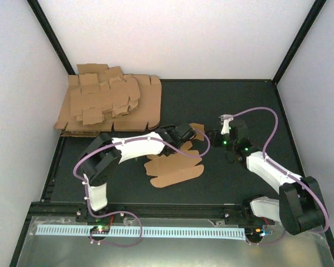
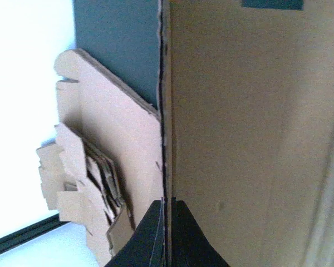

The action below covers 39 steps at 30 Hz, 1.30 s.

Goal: Fold the paper box

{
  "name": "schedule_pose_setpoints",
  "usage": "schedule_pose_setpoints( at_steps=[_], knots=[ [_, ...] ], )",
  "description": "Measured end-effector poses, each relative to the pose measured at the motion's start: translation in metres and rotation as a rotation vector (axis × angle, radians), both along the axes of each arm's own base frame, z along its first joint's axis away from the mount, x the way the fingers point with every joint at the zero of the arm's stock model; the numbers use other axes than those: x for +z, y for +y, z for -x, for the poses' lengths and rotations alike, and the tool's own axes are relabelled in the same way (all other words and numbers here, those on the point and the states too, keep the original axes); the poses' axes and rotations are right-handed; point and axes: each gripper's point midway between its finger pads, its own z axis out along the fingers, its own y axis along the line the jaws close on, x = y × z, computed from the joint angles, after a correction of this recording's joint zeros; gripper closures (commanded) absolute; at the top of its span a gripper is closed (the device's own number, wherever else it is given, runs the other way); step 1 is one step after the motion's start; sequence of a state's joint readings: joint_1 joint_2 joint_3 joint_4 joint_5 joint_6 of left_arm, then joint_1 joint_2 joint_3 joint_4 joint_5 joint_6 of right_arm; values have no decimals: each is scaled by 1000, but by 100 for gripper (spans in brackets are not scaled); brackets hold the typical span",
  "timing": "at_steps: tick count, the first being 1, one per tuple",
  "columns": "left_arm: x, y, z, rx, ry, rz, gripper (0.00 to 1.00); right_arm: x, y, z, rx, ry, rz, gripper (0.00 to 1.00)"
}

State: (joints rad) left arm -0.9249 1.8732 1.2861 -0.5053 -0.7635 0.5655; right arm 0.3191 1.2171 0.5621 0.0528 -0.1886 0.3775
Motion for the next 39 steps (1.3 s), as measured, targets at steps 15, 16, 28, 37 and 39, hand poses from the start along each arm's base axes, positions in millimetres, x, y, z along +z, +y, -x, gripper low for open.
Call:
schedule_pose_setpoints(
  at_steps=[15, 16, 28, 37, 39],
  knots=[
    [22, -11, 14, 11, -231, 68, 98, 12, 30, 28, 166, 94, -133, 88],
    [22, -11, 13, 16, -240, 71, 98, 9, 31, 29, 168, 105, -140, 88],
    [2, -12, 15, 13, -242, 74, 97, -5, 43, 9, 150, 169, -206, 98],
    [1, -14, 13, 17, -252, 81, 97, -7, 71, -13, 193, 174, -241, 98],
    [1, -14, 13, 17, -252, 82, 97, -15, 78, -11, 204, 194, -239, 98]
  ],
)
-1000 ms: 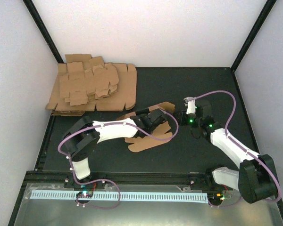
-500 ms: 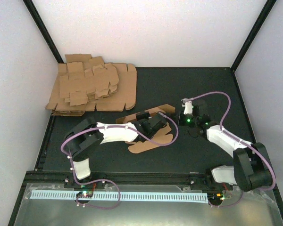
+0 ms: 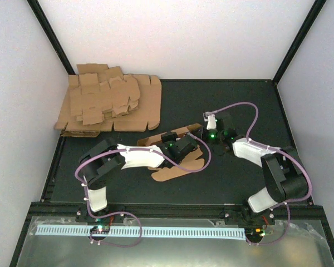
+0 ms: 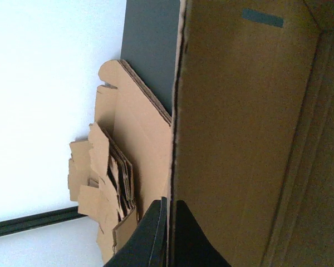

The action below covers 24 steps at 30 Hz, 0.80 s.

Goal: Fold the paper box

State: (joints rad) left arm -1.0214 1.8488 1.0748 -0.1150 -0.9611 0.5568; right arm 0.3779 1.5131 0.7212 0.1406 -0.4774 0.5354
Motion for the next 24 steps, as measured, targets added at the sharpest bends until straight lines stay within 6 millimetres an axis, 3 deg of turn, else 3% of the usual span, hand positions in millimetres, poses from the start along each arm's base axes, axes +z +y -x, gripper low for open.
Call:
schedule_pose_setpoints(
  at_steps=[6, 15, 24],
  knots=[
    [-1, 0, -1, 4, -3, 2, 98, -16, 6, 1, 9, 38, 3, 98],
    [-3, 1, -3, 29, -27, 5, 98, -17, 6, -2, -2, 33, 2, 98],
    [-3, 0, -2, 45, -59, -6, 98, -27, -6, -7, -59, 35, 75, 98]
  ],
)
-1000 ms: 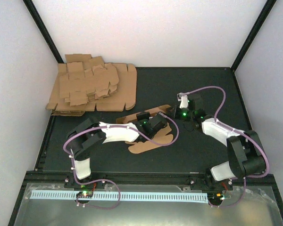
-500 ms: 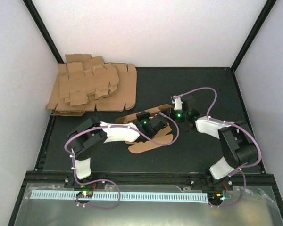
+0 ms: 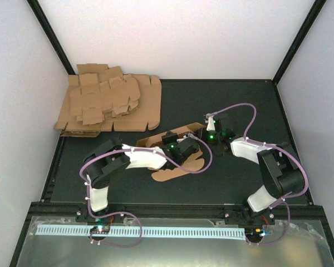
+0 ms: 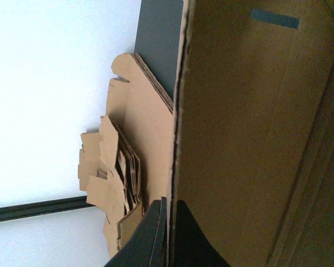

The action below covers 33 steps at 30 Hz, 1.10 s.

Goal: Fold the paper box

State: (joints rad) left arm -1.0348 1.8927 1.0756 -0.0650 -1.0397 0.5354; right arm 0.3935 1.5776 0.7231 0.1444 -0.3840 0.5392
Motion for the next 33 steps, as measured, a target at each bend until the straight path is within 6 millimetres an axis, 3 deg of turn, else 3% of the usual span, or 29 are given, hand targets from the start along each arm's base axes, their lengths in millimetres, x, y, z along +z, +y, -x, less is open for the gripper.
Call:
schedule_pose_setpoints(
  at_steps=[11, 23, 33],
  knots=[
    [-1, 0, 2, -1, -10, 6, 98, -35, -7, -1, -27, 76, 68, 95],
    [-1, -1, 3, -1, -20, 17, 98, -25, 4, -25, 54, 51, 134, 98],
    [-1, -1, 2, -1, -25, 25, 98, -38, 9, -11, 152, 54, 193, 98]
  ],
)
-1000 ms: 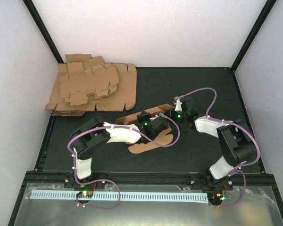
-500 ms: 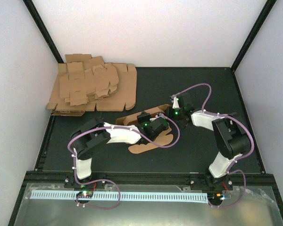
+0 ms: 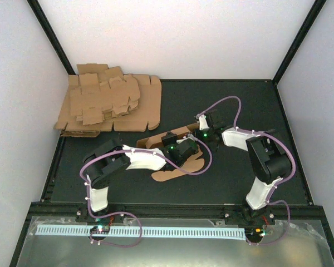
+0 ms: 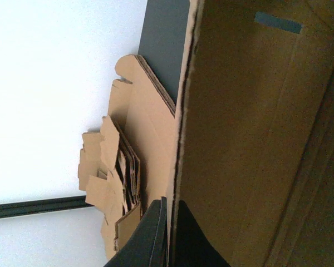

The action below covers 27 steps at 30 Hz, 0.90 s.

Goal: Fold the paper box

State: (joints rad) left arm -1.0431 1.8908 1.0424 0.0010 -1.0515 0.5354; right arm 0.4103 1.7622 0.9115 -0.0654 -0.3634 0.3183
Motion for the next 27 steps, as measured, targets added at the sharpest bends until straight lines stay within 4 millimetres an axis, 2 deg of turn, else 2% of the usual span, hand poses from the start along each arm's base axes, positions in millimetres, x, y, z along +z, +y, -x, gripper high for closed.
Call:
schedule_pose_setpoints(
  at_steps=[14, 27],
  knots=[
    [0, 0, 0, 1, -1, 2, 99, -7, 12, 12, 75, -10, -5, 98],
    [0, 1, 0, 8, -3, 15, 98, -6, 15, 12, 88, -23, -13, 98]
  ],
)
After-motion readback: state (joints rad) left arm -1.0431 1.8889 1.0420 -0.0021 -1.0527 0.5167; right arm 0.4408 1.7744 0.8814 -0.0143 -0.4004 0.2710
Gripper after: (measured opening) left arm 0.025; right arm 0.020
